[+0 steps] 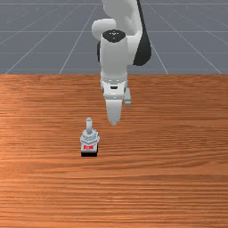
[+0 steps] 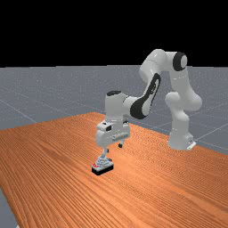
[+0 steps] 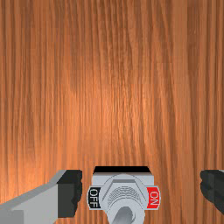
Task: Turn on the trigger
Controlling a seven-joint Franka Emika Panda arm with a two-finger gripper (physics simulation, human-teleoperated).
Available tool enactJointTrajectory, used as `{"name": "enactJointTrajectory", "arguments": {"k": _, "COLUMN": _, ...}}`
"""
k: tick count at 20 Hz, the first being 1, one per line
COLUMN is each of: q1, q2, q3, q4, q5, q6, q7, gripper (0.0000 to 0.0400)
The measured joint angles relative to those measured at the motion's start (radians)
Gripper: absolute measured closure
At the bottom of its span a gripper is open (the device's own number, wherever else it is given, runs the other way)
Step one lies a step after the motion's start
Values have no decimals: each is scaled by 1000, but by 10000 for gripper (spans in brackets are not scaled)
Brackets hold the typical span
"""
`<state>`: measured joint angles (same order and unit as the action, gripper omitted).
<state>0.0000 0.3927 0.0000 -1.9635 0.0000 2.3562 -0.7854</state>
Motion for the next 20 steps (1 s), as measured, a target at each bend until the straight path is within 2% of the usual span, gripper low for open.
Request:
{"name": "enactJointTrajectory", "arguments": {"k": 1, "q1": 0, "q2": 0, "q3": 0, "q4": 0, "q5": 0, "q6": 0, "q7": 0, "gripper": 151}}
{"name": "enactJointTrajectory", "arguments": {"k": 2, "q1": 3, "q2": -3, "q3": -3, "q4": -4, "q5": 1, "q6": -1, "q7": 19, "gripper": 92}}
{"name": "enactJointTrajectory", "arguments": {"k": 3, "q1": 4, "q2": -6, "q3": -6, "q4": -6, "q5": 2, "q6": -2, "q7": 30, "gripper": 56}}
{"name": "enactJointTrajectory", "arguments": {"k": 5, "q1": 5, "q2": -10, "q3": -8, "q4": -8, "q5": 3, "q6": -3, "q7": 41, "gripper": 21}}
{"name": "enactJointTrajectory", "arguments": {"k": 6, "q1": 22, "q2": -117, "q3": -41, "q4": -136, "q5": -5, "q6": -20, "q7": 250, "gripper": 167}}
{"name": "enactJointTrajectory", "arguments": {"k": 7, "q1": 28, "q2": -209, "q3": -71, "q4": -204, "q5": -7, "q6": -43, "q7": 461, "gripper": 257}}
{"name": "enactJointTrajectory", "arguments": {"k": 8, "q1": 29, "q2": -267, "q3": -94, "q4": -240, "q5": -7, "q6": -59, "q7": 681, "gripper": 312}}
{"name": "enactJointTrajectory", "arguments": {"k": 10, "q1": 35, "q2": -316, "q3": -121, "q4": -273, "q5": -2, "q6": -83, "q7": 1137, "gripper": 367}}
{"name": "enactJointTrajectory", "arguments": {"k": 11, "q1": 37, "q2": -325, "q3": -127, "q4": -279, "q5": 3, "q6": -93, "q7": 1283, "gripper": 380}}
{"name": "enactJointTrajectory", "arguments": {"k": 13, "q1": 38, "q2": -332, "q3": -132, "q4": -285, "q5": 9, "q6": -103, "q7": 1424, "gripper": 393}}
{"name": "enactJointTrajectory", "arguments": {"k": 20, "q1": 43, "q2": -351, "q3": -130, "q4": -303, "q5": 8, "q6": -122, "q7": 1507, "gripper": 400}}
